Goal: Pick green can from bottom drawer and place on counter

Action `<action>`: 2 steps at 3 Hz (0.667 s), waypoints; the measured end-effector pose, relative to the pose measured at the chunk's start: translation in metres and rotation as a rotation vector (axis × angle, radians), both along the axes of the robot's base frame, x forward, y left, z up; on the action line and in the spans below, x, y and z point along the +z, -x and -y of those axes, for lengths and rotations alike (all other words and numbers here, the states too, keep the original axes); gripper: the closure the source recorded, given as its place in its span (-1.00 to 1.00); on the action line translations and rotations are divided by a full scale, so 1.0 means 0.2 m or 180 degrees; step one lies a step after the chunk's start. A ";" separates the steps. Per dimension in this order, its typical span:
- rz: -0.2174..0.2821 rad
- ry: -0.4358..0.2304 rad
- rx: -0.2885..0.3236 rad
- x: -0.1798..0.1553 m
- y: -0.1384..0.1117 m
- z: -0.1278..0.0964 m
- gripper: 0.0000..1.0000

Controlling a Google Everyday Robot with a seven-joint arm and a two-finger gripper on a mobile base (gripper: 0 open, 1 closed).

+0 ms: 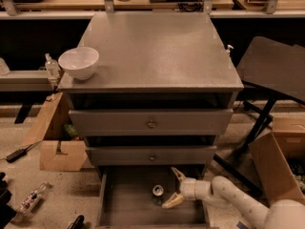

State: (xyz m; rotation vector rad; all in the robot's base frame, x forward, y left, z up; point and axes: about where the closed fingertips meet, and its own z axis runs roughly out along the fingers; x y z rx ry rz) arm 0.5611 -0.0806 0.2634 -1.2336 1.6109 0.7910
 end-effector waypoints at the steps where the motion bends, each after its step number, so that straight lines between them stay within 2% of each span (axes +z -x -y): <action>1: 0.0020 -0.0034 0.0064 -0.16 -0.09 -0.07 -1.00; 2: -0.0027 -0.0009 0.0212 -0.35 -0.10 -0.13 -0.92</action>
Offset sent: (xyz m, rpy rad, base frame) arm 0.0274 0.0178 -0.0967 -0.0064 0.0074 0.0737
